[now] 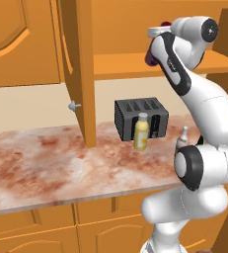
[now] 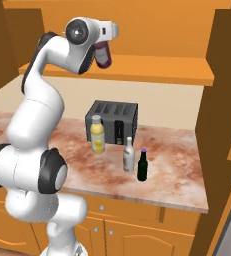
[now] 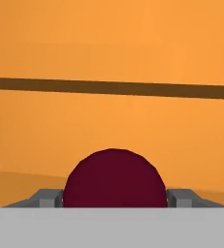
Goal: Sort all alcoholic drinks to one cabinet, and non-alcoholic drinks to the other.
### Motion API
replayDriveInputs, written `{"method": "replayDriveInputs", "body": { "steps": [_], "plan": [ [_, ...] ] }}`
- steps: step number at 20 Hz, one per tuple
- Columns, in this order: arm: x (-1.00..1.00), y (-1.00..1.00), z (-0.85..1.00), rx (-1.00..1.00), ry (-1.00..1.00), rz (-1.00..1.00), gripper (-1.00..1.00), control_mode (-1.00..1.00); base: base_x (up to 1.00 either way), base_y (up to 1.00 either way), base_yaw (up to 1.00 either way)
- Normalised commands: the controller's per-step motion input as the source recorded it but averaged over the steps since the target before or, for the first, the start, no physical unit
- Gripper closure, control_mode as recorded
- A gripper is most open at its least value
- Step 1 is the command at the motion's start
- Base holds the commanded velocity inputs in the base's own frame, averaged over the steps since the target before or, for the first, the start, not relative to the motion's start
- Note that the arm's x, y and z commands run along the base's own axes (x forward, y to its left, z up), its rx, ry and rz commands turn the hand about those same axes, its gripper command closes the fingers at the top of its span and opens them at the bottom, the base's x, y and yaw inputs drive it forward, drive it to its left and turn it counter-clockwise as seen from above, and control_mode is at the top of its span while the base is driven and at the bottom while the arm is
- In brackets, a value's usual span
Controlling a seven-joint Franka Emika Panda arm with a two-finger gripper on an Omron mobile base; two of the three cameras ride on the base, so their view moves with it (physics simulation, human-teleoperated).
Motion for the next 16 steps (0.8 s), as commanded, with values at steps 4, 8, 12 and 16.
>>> {"method": "replayDriveInputs", "body": {
  "steps": [4,8,12,16],
  "plan": [
    [0.4,0.06,-0.18,-0.04,0.0,0.04,-1.0,-1.0,0.0,0.0,0.0],
    [0.41,0.01,-0.16,-0.03,0.0,0.03,-1.0,-1.0,0.0,0.0,0.0],
    [0.38,0.01,-0.11,-0.03,0.0,0.01,-1.0,-1.0,0.0,0.0,0.0],
    [0.32,0.0,-0.05,-0.02,0.0,0.0,-1.0,-1.0,0.0,0.0,0.0]
  ]
}}
